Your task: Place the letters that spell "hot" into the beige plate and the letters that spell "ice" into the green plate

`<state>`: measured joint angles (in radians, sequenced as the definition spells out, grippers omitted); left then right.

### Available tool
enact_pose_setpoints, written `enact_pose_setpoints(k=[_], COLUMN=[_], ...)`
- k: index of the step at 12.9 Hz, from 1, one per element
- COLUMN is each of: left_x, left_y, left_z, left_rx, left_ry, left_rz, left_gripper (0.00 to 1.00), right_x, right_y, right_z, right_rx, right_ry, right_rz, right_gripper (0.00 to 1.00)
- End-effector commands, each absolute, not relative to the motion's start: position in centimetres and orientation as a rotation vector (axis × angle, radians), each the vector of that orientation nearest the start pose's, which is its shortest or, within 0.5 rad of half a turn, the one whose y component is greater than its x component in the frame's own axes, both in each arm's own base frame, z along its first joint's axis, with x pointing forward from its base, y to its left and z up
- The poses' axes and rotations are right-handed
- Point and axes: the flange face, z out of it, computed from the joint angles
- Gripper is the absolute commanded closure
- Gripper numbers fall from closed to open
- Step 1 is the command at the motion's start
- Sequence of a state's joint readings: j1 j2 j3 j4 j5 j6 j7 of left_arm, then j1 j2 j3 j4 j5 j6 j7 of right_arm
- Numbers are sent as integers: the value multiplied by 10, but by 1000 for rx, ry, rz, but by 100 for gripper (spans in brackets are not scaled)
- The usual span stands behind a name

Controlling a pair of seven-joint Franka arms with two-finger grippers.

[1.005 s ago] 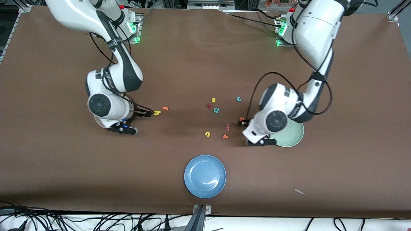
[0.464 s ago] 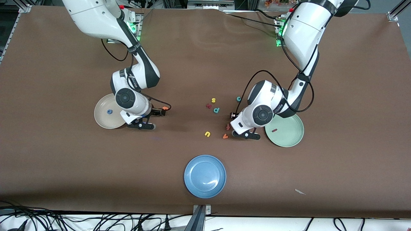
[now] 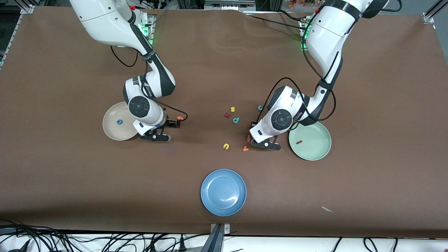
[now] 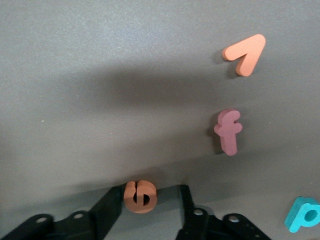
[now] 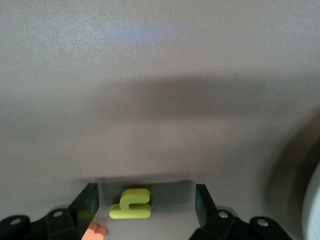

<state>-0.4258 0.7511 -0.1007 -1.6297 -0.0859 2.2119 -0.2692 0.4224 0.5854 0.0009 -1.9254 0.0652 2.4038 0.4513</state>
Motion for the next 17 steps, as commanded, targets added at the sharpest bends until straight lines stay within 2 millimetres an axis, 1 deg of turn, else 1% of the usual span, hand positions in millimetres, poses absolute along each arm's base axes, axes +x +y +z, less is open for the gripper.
enact_pose_setpoints(k=[1,2,4,6,7,8,9,11,12,13,14,15,16,17], left_x=[576,577,580,585,591,595,595,604,609,613,614,617,621,625], left_y=[-335,-335,-332,-324,-310,-296,-288,-261,-243,-230,-225,-212,-198,-180], left_z=[175,178,197,224,238,243,248,249,245,241,236,231,229,226], left_rx=[-3145,-3135,-3132,-3124,-3123,-3112,-3090,-3009,-2999,-3000,-2996,-2985,-2982,-2986], left_ry=[315,321,316,303,279,252,251,267,244,216,208,210,249,305], left_rz=[291,286,293,308,315,347,363,346,354,364,377,384,393,412], left_gripper=[94,100,100,100,100,100,100,100,100,100,100,100,100,100], right_x=[552,551,548,545,546,546,546,546,546,546,546,545,546,545], right_y=[254,258,265,269,268,268,268,267,267,267,266,267,266,267], right_z=[169,169,169,169,168,169,168,168,168,168,168,168,168,168], right_rx=[-3144,-3144,-3142,-3143,-3144,-3144,-3144,-3146,-3146,-3146,-3146,-3147,-3147,-3148], right_ry=[97,88,77,57,52,47,45,47,47,49,49,52,52,52], right_rz=[157,157,155,159,161,159,161,165,165,165,167,169,169,171], right_gripper=[13,13,13,13,14,17,24,35,40,47,51,55,58,61])
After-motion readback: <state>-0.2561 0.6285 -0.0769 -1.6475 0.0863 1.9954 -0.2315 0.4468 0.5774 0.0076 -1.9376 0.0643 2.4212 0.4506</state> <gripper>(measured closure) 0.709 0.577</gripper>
